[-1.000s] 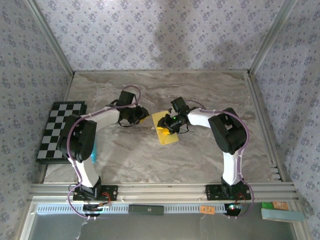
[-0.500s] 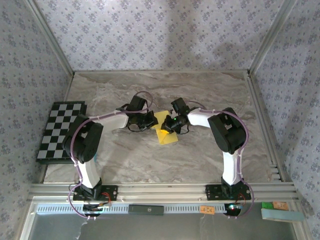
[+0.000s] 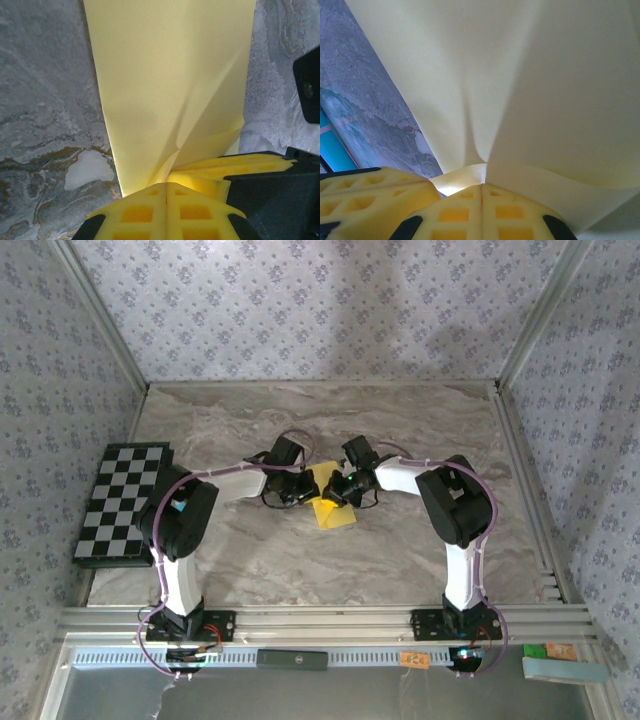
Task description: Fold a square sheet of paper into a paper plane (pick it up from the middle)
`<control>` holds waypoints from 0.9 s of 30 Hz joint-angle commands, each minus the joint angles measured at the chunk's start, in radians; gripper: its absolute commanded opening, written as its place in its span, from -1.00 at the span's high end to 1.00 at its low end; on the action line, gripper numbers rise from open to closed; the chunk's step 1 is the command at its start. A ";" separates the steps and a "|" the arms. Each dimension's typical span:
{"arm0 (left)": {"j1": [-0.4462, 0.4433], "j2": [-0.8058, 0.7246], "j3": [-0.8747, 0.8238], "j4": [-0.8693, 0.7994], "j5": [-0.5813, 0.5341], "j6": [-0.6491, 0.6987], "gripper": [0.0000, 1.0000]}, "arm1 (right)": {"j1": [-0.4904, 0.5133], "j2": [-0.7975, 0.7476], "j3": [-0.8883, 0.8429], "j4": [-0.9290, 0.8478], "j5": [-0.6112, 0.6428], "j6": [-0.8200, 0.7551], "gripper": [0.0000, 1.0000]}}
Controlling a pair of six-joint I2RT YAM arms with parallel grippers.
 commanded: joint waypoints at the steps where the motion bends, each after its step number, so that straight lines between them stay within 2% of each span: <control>1: -0.007 0.028 0.032 -0.047 -0.037 0.028 1.00 | -0.003 0.036 -0.027 -0.072 0.052 0.004 0.96; 19: -0.009 0.083 0.068 -0.146 -0.092 0.098 1.00 | -0.005 -0.005 -0.037 0.007 -0.003 0.016 0.95; 27: -0.009 0.110 0.112 -0.216 -0.100 0.196 1.00 | -0.013 -0.060 -0.039 0.019 -0.023 -0.069 0.94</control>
